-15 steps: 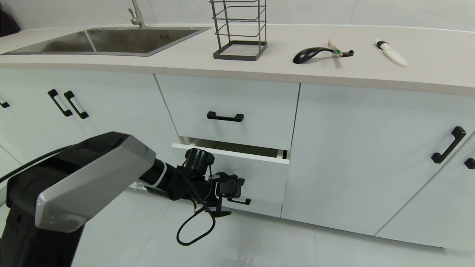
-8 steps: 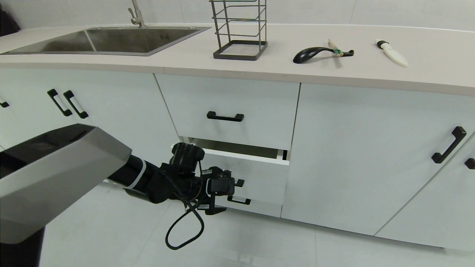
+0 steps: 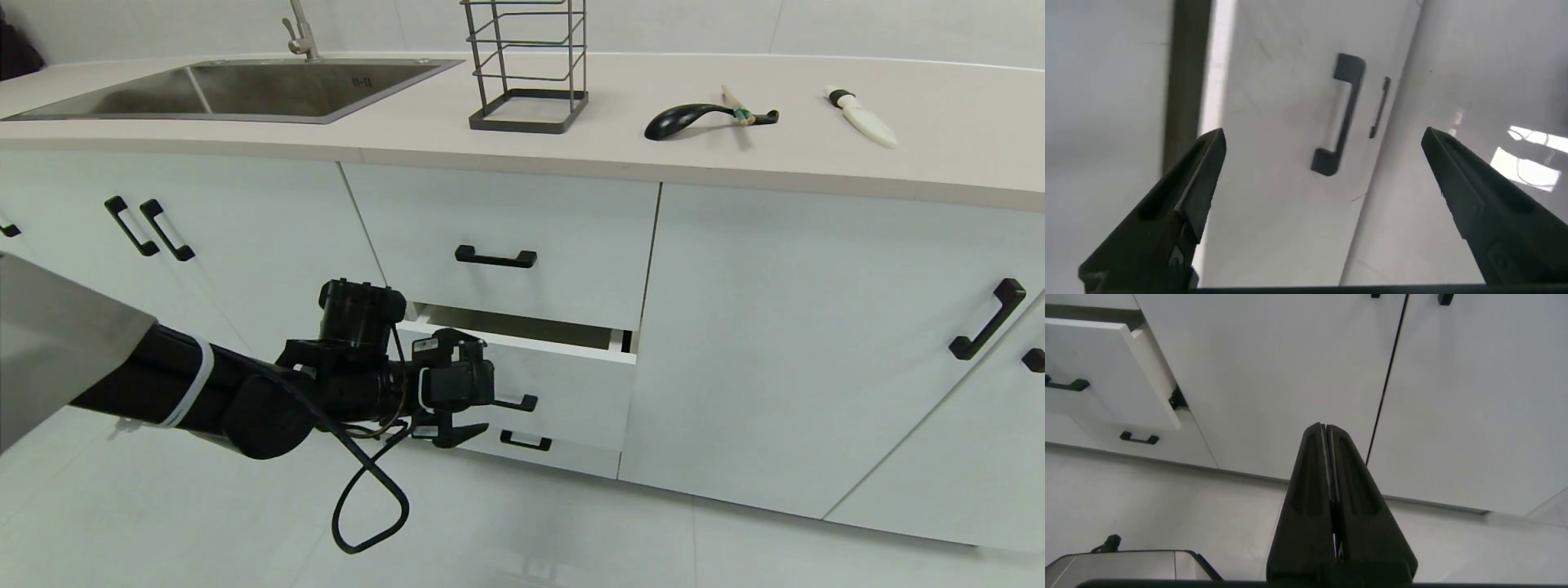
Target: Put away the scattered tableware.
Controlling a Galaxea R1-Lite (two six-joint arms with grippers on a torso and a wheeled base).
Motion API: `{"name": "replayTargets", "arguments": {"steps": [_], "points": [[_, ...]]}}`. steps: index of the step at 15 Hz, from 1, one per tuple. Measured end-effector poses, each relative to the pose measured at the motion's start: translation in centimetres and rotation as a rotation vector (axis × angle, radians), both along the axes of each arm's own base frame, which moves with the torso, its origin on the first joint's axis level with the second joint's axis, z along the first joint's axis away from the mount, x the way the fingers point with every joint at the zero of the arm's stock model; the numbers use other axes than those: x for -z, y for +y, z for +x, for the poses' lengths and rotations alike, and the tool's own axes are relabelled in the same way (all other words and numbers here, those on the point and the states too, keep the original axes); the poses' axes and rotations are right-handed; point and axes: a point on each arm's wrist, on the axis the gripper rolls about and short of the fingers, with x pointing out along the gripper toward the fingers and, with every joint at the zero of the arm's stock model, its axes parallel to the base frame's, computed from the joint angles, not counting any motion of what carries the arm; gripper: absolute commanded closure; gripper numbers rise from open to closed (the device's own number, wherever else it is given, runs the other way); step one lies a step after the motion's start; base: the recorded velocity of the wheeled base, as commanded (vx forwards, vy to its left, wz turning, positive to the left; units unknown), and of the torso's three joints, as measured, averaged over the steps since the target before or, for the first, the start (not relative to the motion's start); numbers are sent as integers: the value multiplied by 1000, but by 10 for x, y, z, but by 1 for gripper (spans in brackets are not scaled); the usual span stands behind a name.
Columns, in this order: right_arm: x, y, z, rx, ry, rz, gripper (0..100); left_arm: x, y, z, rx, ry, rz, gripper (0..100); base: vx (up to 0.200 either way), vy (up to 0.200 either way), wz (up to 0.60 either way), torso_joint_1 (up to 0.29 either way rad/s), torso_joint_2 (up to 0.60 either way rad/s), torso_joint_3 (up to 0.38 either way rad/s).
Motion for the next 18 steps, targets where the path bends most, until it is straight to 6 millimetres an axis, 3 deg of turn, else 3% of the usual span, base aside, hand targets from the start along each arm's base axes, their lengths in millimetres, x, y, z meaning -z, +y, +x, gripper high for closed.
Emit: {"name": "replayTargets", "arguments": {"steps": [4, 8, 11, 18], "points": [[0, 0, 0, 0, 0, 0, 100, -6, -2, 6, -27, -17, -42, 0, 0, 0, 0, 0, 0, 0], [0, 0, 0, 0, 0, 0, 100, 5, -11, 35, -34, -31, -52, 0, 0, 0, 0, 0, 0, 0], [0, 0, 0, 0, 0, 0, 100, 19, -4, 53, -62, -20, -46, 0, 0, 0, 0, 0, 0, 0], [0, 0, 0, 0, 0, 0, 100, 29, 3, 60, -80, -4, -39, 0, 0, 0, 0, 0, 0, 0]]}}
